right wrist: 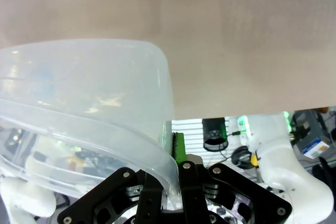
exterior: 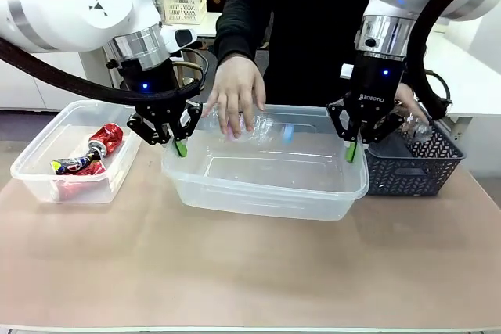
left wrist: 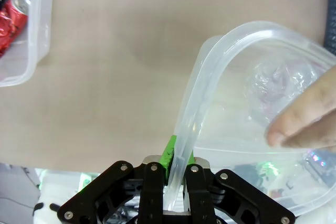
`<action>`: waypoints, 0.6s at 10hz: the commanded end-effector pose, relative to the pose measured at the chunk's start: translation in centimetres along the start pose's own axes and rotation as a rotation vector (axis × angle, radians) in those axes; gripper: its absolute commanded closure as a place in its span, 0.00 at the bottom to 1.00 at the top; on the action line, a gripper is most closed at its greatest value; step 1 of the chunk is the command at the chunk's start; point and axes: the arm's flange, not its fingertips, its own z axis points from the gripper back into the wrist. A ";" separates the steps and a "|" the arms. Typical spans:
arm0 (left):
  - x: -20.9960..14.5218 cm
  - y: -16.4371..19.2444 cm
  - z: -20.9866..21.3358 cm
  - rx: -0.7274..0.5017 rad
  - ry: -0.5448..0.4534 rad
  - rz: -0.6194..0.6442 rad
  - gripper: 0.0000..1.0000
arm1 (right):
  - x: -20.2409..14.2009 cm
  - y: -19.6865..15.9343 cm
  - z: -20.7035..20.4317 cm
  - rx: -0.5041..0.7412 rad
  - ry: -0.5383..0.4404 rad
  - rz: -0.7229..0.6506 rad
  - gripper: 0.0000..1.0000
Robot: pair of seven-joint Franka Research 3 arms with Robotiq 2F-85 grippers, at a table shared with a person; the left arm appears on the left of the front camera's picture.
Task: Sort the waste into each basket.
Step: Offer the picked Organizing box to the human.
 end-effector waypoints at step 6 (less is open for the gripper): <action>0.4 0.0 0.6 -0.014 -0.011 0.011 0.95 | -0.2 0.1 0.1 -0.005 0.002 0.015 0.96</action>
